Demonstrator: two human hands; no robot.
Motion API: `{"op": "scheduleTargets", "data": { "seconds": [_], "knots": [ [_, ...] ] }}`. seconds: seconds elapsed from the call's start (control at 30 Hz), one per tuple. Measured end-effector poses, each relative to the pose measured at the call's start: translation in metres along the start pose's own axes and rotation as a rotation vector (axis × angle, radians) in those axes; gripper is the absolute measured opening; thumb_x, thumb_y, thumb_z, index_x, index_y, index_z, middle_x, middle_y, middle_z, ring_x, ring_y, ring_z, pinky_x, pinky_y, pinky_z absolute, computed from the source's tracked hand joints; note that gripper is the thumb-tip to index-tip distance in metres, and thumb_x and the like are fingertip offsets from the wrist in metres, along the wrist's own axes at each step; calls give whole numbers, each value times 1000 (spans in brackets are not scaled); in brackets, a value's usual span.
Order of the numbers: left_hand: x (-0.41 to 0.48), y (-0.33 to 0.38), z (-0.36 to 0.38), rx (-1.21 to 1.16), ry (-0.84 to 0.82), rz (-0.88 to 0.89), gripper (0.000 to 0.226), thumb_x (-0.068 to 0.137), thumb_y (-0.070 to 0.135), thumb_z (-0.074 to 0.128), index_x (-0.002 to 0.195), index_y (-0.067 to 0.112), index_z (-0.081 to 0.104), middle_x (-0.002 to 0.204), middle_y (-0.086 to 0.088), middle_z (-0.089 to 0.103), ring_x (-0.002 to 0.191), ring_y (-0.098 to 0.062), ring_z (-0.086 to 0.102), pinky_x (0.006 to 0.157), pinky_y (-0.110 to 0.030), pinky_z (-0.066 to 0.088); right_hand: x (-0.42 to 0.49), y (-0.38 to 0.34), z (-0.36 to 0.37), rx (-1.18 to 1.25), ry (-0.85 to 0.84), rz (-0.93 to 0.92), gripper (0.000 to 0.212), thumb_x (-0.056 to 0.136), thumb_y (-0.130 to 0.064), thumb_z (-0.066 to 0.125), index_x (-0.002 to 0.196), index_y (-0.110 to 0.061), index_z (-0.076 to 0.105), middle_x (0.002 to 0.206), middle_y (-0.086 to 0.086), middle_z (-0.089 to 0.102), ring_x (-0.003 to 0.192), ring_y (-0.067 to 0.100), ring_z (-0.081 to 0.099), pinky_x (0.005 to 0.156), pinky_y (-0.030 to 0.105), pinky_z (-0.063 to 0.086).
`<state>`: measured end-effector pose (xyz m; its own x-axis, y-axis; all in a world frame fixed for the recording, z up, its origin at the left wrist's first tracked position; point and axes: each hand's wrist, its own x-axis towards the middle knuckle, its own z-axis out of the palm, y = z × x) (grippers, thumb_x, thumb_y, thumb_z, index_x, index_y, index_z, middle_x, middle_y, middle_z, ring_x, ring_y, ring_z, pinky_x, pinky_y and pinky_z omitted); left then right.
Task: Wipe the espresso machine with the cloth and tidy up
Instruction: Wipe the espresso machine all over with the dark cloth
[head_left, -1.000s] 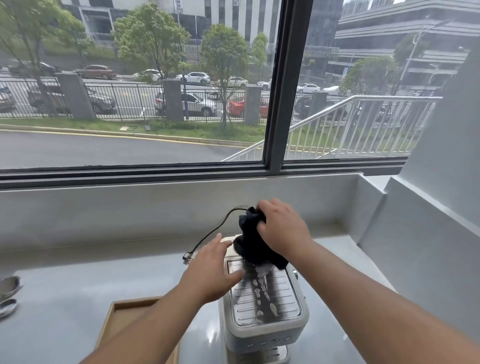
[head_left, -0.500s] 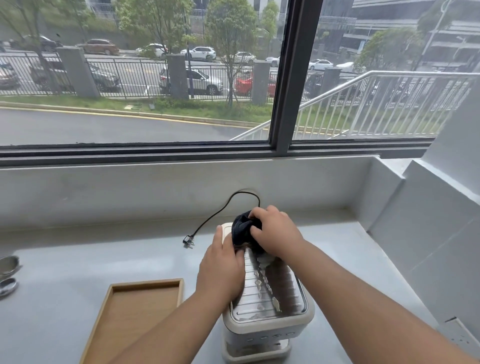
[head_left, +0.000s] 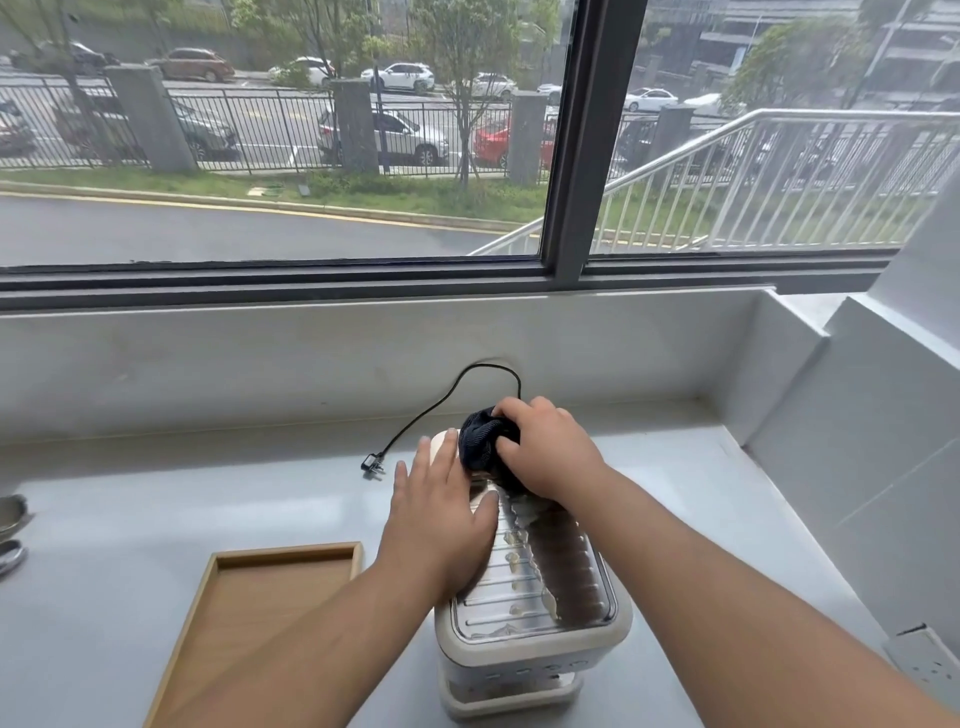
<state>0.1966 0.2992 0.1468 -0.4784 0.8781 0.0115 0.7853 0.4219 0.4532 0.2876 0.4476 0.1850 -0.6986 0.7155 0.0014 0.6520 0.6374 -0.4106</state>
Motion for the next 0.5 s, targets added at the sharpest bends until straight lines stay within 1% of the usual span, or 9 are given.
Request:
{"op": "scheduleTargets", "data": {
  "seconds": [0.07,0.17,0.27,0.33,0.4,0.43,0.5],
  "knots": [
    [1,-1,1,-30,6,-7,71,104,43,35,167,35,5,176,10,4,162,-20,-7,131,-50,-3,-1,0,-1,-3,-14,-4,38,96,-35,54,134,-34,56,119,8,57,116,35,53,93,42,50],
    [1,-1,1,-114,37,-9,66,105,31,35,165,38,10,174,11,11,162,-19,-2,131,-52,1,-3,-1,-2,-10,-20,-14,38,95,-35,55,133,-34,57,119,8,59,117,34,54,92,41,50],
    [-1,-2,1,-151,47,-14,64,104,28,33,163,40,12,173,13,14,161,-17,0,131,-53,2,-8,-4,-2,-9,-17,-23,36,94,-34,55,130,-33,59,117,8,60,116,33,55,92,42,51],
    [-2,-1,0,-187,57,-15,61,103,27,32,160,44,14,172,14,17,161,-16,2,131,-53,3,-13,-5,-1,-3,-10,-27,36,94,-33,55,130,-32,60,115,7,61,114,32,56,87,39,49],
    [-2,0,-1,-216,75,-12,59,102,25,34,157,43,21,169,13,23,160,-18,6,130,-56,7,-20,-5,1,-5,5,-30,35,94,-33,56,128,-32,61,112,6,61,110,30,56,79,36,44],
    [-4,1,-2,-231,84,-9,60,100,22,35,156,41,26,167,12,28,160,-19,10,129,-58,10,-24,-6,2,-4,15,-36,33,93,-32,56,126,-31,63,109,5,61,108,30,56,78,36,43],
    [-8,3,-5,-268,97,-4,61,95,16,38,152,39,36,161,10,38,158,-21,18,127,-60,16,-36,-8,1,13,36,-48,28,91,-30,57,118,-28,66,98,2,59,103,30,56,78,37,48]
  ]
}}
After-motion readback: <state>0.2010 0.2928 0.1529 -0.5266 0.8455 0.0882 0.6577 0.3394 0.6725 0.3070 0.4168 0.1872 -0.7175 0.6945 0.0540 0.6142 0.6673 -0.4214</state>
